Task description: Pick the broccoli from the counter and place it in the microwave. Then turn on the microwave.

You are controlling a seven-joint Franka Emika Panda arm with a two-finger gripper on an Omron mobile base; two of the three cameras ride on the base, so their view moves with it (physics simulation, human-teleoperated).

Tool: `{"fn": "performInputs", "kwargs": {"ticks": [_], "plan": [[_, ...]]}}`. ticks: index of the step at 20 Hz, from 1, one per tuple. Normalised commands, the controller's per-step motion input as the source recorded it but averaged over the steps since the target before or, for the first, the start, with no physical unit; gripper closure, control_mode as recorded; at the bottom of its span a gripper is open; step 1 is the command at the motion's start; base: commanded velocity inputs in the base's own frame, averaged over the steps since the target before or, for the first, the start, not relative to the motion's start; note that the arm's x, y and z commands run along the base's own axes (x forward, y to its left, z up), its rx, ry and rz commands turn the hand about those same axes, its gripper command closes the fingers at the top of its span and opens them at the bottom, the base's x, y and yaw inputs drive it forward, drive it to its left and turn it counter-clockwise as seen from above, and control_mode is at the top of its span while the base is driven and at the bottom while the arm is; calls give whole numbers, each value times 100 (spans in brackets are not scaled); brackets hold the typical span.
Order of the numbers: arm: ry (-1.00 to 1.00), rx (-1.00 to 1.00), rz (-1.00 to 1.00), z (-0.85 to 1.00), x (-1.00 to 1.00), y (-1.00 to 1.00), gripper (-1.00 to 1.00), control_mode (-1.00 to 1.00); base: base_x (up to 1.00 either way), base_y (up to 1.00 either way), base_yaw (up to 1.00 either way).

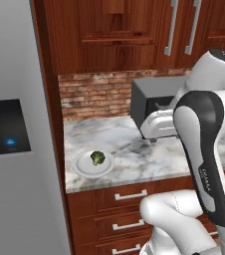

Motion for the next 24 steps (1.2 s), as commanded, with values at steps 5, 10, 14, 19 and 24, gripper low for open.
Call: {"fn": "performInputs", "kwargs": {"ticks": [5, 10, 14, 19, 24], "plan": [[8, 0, -24, -36, 45, 39, -100, -100, 0, 0, 0], [11, 4, -14, -49, 41, 3, -100, -100, 0, 0, 0], [13, 7, -7, -53, 47, 6, -100, -100, 0, 0, 0], [9, 0, 0, -50, 39, 13, -100, -100, 0, 0, 0], [2, 1, 0, -42, 28, 23, -100, -100, 0, 0, 0]]}}
